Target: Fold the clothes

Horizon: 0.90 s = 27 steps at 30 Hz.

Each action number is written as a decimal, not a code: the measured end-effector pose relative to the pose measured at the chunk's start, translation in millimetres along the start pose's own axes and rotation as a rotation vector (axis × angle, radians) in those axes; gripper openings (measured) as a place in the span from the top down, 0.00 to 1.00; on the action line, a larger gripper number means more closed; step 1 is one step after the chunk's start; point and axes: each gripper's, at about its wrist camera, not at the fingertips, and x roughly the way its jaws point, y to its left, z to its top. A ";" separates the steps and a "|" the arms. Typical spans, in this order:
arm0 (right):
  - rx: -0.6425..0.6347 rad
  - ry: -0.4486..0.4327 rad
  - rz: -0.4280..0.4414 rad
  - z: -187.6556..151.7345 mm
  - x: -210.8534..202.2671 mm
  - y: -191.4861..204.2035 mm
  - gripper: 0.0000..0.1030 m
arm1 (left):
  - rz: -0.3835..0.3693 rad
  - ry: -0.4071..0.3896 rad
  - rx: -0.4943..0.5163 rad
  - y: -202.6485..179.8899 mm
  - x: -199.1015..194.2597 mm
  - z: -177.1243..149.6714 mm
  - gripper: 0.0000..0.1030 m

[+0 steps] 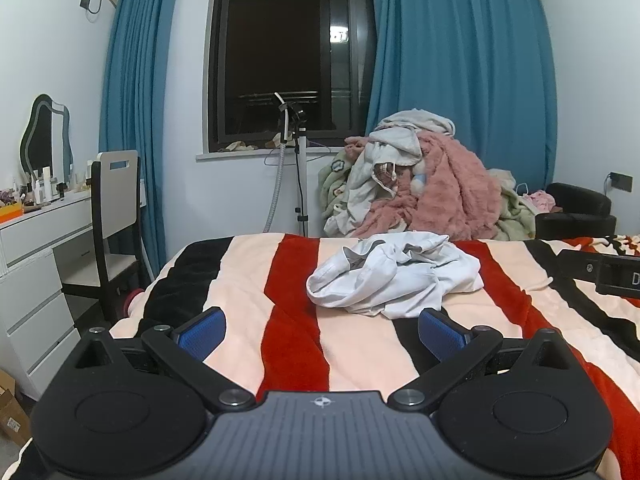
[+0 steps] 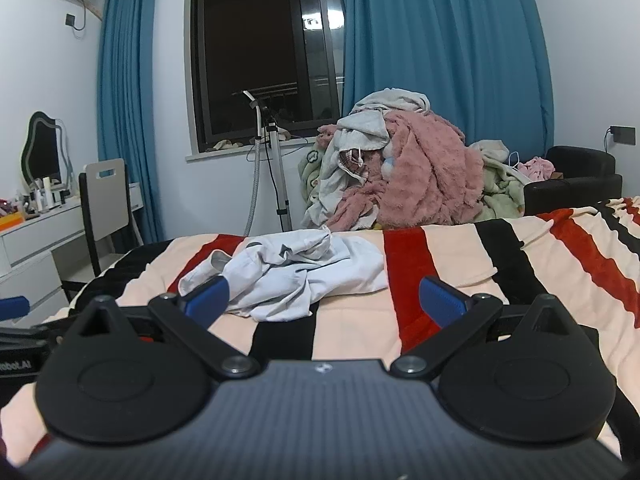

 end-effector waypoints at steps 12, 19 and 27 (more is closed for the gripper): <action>-0.017 0.020 -0.018 -0.9 2.2 2.1 0.00 | -0.008 0.026 -0.010 0.2 2.2 -0.3 0.00; -0.016 0.009 -0.013 -1.6 -1.7 1.5 0.00 | -0.008 0.019 -0.002 1.0 -3.0 1.1 0.00; -0.010 0.012 -0.010 -2.0 -1.9 0.3 0.00 | -0.010 0.030 -0.001 0.4 -0.1 -0.2 0.00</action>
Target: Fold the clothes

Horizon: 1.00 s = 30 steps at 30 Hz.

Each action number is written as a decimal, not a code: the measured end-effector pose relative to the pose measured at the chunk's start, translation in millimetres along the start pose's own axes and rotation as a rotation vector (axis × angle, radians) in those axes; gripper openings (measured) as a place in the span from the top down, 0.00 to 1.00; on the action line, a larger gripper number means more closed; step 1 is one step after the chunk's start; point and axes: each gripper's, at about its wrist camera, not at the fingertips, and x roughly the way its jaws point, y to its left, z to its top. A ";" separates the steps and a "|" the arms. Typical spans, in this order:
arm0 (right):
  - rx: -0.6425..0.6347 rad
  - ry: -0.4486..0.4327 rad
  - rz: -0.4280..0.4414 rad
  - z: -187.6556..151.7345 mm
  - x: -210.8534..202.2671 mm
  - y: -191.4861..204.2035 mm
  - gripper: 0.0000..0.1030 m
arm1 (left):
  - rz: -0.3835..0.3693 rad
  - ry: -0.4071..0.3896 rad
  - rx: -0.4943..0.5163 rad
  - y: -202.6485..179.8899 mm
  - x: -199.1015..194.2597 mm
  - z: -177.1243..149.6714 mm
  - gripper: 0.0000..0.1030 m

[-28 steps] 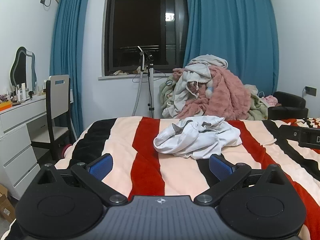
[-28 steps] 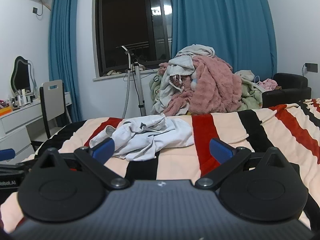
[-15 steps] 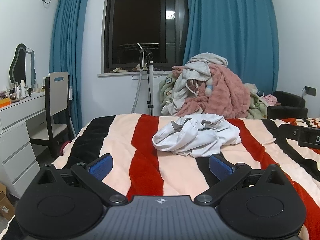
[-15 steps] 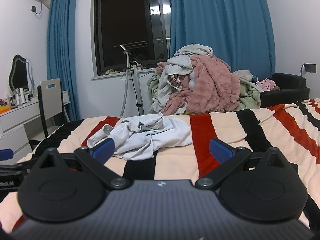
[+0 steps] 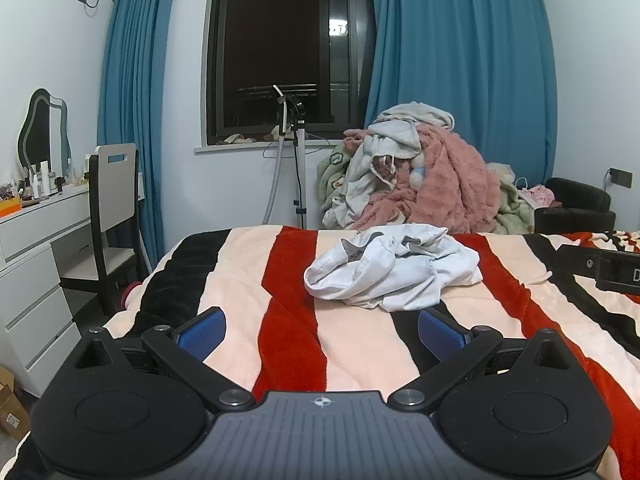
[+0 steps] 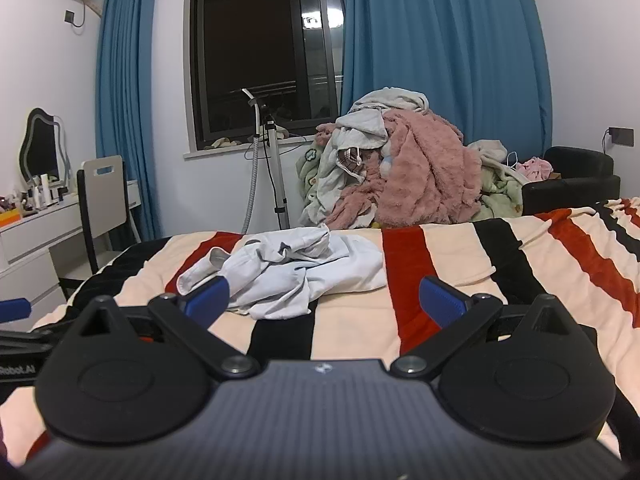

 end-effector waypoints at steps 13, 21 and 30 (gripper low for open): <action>-0.002 0.024 -0.004 -5.5 10.9 8.4 0.00 | -0.022 -0.007 0.002 2.0 -0.1 0.1 0.00; 0.080 0.019 0.015 34.2 10.3 12.0 0.00 | -0.079 0.011 -0.103 8.7 -9.9 9.6 0.00; 0.124 -0.056 0.047 101.2 -0.3 16.6 0.00 | -0.058 0.019 -0.027 -9.7 15.4 64.0 0.00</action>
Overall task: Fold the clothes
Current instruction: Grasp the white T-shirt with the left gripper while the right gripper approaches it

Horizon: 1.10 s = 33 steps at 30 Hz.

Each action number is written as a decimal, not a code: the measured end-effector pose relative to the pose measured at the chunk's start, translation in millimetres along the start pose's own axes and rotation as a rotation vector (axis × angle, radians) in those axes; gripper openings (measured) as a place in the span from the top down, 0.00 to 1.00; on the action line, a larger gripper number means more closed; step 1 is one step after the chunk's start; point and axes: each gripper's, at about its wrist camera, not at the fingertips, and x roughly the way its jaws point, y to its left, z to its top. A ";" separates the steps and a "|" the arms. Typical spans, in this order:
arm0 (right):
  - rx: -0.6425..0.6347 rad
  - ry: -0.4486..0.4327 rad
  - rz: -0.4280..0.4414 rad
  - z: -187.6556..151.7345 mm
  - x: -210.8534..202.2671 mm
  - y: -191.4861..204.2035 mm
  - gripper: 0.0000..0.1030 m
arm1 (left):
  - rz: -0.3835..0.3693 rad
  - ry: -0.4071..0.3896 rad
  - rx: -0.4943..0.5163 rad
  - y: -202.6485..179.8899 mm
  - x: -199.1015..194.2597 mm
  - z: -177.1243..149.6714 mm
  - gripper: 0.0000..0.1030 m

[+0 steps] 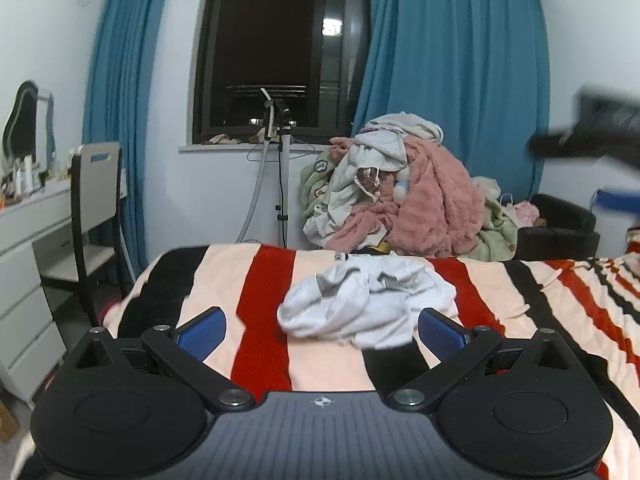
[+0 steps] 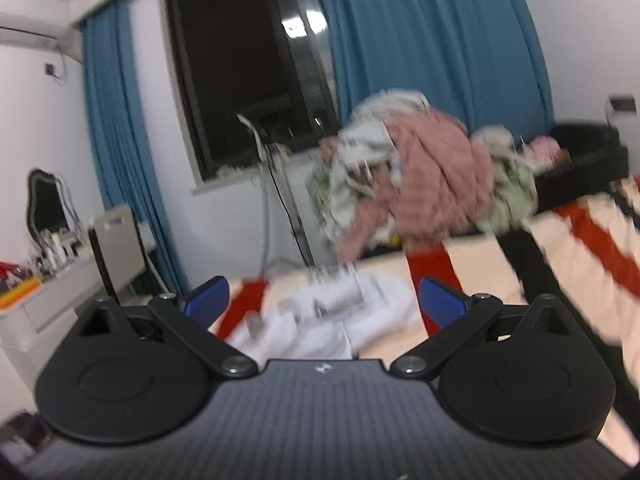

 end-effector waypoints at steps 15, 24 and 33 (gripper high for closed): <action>-0.063 0.060 -0.046 -69.4 35.3 -49.0 0.01 | -0.003 0.155 -0.043 20.3 220.8 6.8 0.12; -0.052 0.047 -0.073 -109.1 85.0 -64.7 0.01 | -0.014 0.102 -0.116 40.2 300.3 -12.4 0.87; -0.090 -0.022 -0.049 -117.1 91.8 -53.4 0.01 | -0.135 -0.069 -0.201 38.6 187.1 0.5 0.91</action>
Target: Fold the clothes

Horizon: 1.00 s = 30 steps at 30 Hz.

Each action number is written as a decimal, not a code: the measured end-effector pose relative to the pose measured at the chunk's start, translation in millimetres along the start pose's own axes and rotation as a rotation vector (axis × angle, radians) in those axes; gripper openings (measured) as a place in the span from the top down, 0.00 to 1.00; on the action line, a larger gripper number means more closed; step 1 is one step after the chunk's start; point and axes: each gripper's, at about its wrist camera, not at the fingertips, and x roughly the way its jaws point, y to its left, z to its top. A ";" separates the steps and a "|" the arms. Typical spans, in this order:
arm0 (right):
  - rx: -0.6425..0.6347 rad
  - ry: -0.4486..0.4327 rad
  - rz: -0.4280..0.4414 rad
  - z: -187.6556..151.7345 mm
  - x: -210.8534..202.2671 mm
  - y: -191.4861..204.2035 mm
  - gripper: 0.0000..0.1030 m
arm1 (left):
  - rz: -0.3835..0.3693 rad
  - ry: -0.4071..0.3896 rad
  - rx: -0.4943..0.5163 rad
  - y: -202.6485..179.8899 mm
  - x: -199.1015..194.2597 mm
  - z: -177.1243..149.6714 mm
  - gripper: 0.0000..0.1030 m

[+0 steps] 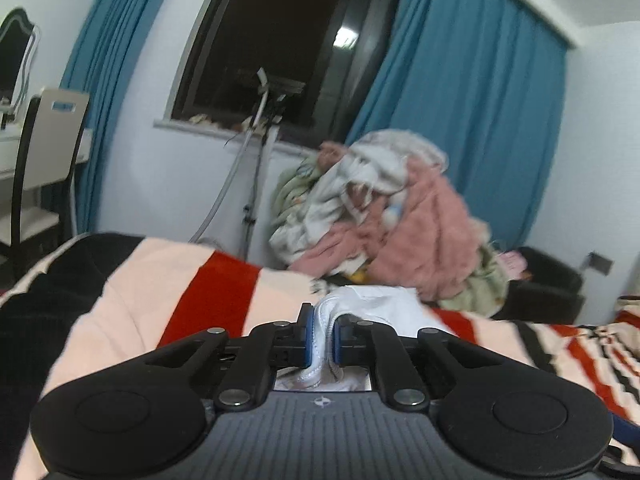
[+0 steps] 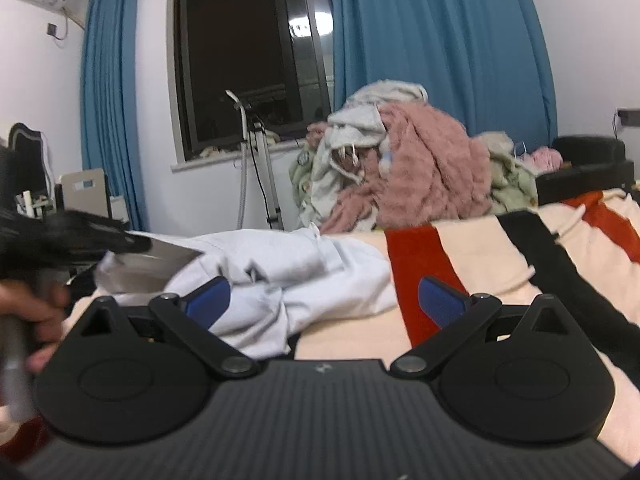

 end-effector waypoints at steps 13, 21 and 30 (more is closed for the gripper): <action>-0.093 -0.031 0.076 2.3 -70.3 35.6 0.01 | -0.126 -0.052 -0.031 -28.1 -192.7 -24.2 0.91; -0.138 0.088 0.196 -13.8 -91.8 68.4 0.01 | -0.154 -0.003 -0.063 -20.8 -232.8 -46.6 0.91; -0.165 0.177 0.196 -30.7 -59.3 81.8 0.01 | -0.137 0.017 -0.123 -6.6 -216.6 -52.1 0.90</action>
